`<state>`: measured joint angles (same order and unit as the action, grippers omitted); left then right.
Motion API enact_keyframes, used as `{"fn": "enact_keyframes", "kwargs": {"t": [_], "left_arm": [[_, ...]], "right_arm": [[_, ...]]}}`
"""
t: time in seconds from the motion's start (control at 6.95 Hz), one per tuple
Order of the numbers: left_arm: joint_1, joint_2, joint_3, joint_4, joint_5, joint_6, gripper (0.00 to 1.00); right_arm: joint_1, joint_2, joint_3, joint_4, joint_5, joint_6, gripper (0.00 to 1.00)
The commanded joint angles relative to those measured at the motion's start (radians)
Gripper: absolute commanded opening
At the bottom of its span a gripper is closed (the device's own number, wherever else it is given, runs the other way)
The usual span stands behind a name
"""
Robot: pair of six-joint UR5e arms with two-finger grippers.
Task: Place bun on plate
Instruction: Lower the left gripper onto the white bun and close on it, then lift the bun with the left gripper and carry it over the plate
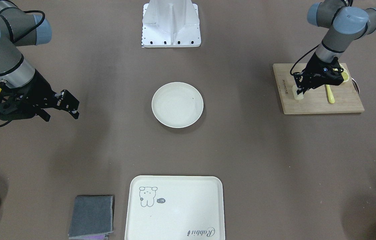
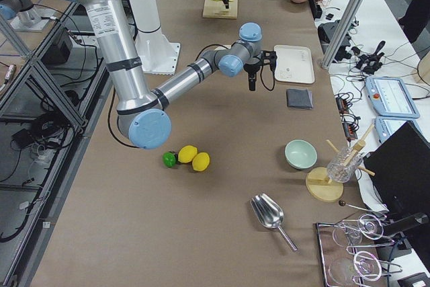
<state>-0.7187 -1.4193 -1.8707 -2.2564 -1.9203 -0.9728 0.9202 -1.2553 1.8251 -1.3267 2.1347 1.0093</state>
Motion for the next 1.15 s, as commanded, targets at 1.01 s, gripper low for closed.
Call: {"fn": "enact_keyframes", "kwargs": {"t": [1.01], "left_arm": [[0.178, -0.749, 0.054, 0.620, 0.132, -0.297, 0.24]], "right_arm": [[0.003, -0.022, -0.006, 0.000, -0.002, 0.002, 1.00]]}}
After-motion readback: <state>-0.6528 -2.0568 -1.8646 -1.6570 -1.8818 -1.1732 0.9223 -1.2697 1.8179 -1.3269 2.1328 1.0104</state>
